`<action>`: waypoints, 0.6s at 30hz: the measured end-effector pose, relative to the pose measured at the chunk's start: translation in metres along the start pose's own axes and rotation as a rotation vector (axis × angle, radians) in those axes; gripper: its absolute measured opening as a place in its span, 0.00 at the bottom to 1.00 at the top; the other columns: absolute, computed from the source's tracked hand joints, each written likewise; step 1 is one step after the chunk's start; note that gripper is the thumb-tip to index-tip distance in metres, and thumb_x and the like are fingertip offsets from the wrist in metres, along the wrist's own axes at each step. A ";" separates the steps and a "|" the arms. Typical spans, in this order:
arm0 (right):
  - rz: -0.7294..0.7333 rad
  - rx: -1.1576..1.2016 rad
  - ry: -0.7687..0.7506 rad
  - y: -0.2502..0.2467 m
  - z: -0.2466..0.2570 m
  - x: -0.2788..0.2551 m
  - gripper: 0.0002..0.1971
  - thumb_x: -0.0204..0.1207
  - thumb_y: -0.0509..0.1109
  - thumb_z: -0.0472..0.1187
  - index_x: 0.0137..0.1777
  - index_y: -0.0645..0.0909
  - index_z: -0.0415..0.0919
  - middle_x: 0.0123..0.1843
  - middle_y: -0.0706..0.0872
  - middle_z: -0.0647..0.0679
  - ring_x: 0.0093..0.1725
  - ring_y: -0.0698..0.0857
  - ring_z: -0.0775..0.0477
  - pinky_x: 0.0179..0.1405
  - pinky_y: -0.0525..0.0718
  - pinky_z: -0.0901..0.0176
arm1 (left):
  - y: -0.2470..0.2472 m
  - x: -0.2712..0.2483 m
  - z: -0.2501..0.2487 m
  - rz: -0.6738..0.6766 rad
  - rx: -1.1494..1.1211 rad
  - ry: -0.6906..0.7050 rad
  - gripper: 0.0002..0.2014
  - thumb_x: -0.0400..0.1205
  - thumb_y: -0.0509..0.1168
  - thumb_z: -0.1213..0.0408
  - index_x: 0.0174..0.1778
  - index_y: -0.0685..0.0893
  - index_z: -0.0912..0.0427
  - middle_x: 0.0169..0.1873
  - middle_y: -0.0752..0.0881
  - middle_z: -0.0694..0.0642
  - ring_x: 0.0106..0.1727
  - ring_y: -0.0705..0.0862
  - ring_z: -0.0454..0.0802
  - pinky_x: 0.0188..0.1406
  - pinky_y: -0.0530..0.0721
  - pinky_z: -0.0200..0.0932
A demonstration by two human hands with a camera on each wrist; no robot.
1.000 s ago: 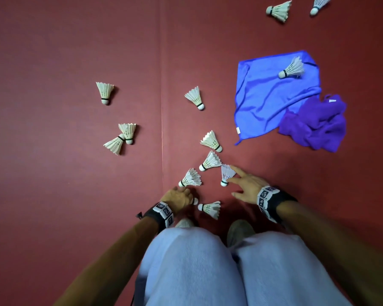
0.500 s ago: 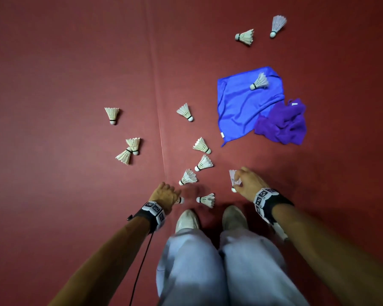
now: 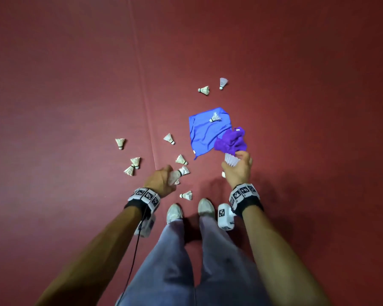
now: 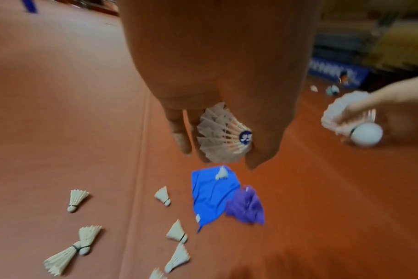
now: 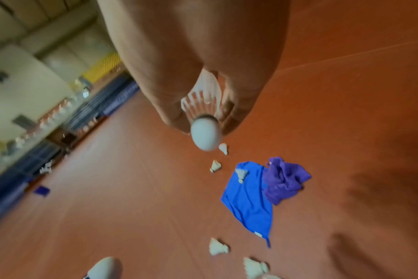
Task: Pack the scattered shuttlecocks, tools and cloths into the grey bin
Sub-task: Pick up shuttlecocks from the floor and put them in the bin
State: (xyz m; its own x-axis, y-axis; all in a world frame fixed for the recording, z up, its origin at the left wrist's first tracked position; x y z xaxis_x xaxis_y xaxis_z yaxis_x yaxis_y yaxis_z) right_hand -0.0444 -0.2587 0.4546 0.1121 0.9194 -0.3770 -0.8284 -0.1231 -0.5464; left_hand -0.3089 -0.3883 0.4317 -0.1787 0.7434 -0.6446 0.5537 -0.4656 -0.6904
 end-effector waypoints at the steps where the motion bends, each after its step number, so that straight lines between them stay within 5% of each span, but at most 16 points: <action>1: -0.006 0.031 0.012 -0.016 0.022 -0.011 0.28 0.64 0.79 0.28 0.66 0.77 0.33 0.66 0.77 0.34 0.63 0.79 0.38 0.63 0.72 0.66 | -0.022 -0.020 -0.014 -0.059 -0.079 -0.019 0.28 0.73 0.76 0.49 0.66 0.76 0.53 0.53 0.88 0.56 0.50 0.88 0.60 0.50 0.88 0.54; 4: 0.032 0.164 0.053 -0.043 0.072 -0.032 0.32 0.69 0.79 0.28 0.72 0.73 0.37 0.65 0.81 0.38 0.57 0.85 0.40 0.56 0.87 0.56 | -0.082 -0.070 -0.044 -0.256 -0.243 -0.039 0.24 0.77 0.72 0.43 0.64 0.79 0.52 0.44 0.87 0.54 0.44 0.86 0.57 0.44 0.86 0.49; 6: 0.075 0.220 0.069 -0.056 0.107 -0.048 0.31 0.72 0.76 0.26 0.74 0.72 0.40 0.62 0.84 0.40 0.50 0.86 0.43 0.41 0.86 0.61 | -0.122 -0.112 -0.059 -0.382 -0.369 -0.013 0.20 0.79 0.67 0.42 0.59 0.81 0.52 0.40 0.87 0.52 0.41 0.86 0.56 0.39 0.82 0.47; 10: 0.223 0.235 -0.042 -0.056 0.178 -0.089 0.27 0.73 0.75 0.23 0.69 0.75 0.42 0.48 0.84 0.49 0.41 0.85 0.53 0.33 0.79 0.77 | -0.170 -0.193 -0.048 -0.522 -0.523 -0.089 0.18 0.77 0.70 0.42 0.55 0.82 0.50 0.38 0.88 0.48 0.39 0.87 0.52 0.39 0.85 0.49; 12: 0.354 0.202 -0.127 -0.037 0.219 -0.116 0.27 0.71 0.78 0.26 0.67 0.77 0.45 0.47 0.84 0.52 0.40 0.84 0.57 0.37 0.80 0.77 | -0.184 -0.235 -0.028 -0.593 -0.620 -0.152 0.19 0.74 0.75 0.42 0.52 0.83 0.50 0.38 0.89 0.49 0.39 0.88 0.52 0.40 0.87 0.52; 15: 0.575 0.111 -0.286 0.015 0.272 -0.173 0.26 0.65 0.85 0.38 0.61 0.80 0.49 0.56 0.87 0.48 0.51 0.88 0.48 0.52 0.86 0.60 | -0.193 -0.312 0.014 -0.735 -0.713 -0.271 0.21 0.70 0.78 0.40 0.50 0.83 0.48 0.37 0.88 0.48 0.38 0.87 0.50 0.38 0.87 0.52; 18: 0.763 0.034 -0.432 0.072 0.315 -0.251 0.26 0.62 0.87 0.42 0.59 0.82 0.51 0.55 0.88 0.52 0.50 0.88 0.50 0.49 0.85 0.60 | -0.180 -0.401 0.066 -0.887 -0.790 -0.435 0.25 0.66 0.74 0.33 0.49 0.82 0.47 0.36 0.88 0.47 0.38 0.87 0.51 0.38 0.87 0.51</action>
State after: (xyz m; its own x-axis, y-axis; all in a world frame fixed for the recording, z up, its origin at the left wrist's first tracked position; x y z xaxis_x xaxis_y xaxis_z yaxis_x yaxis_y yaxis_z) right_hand -0.3048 -0.3805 0.7459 -0.6912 0.6527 -0.3103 -0.6094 -0.7572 -0.2352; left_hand -0.3902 -0.6342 0.7923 -0.9054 0.3632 -0.2199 0.4132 0.6348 -0.6529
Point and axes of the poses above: each hand's wrist, its own x-axis towards the middle knuckle, its own y-axis out of the palm, z = x × y, the point moved 7 cm from there along x, towards the middle knuckle
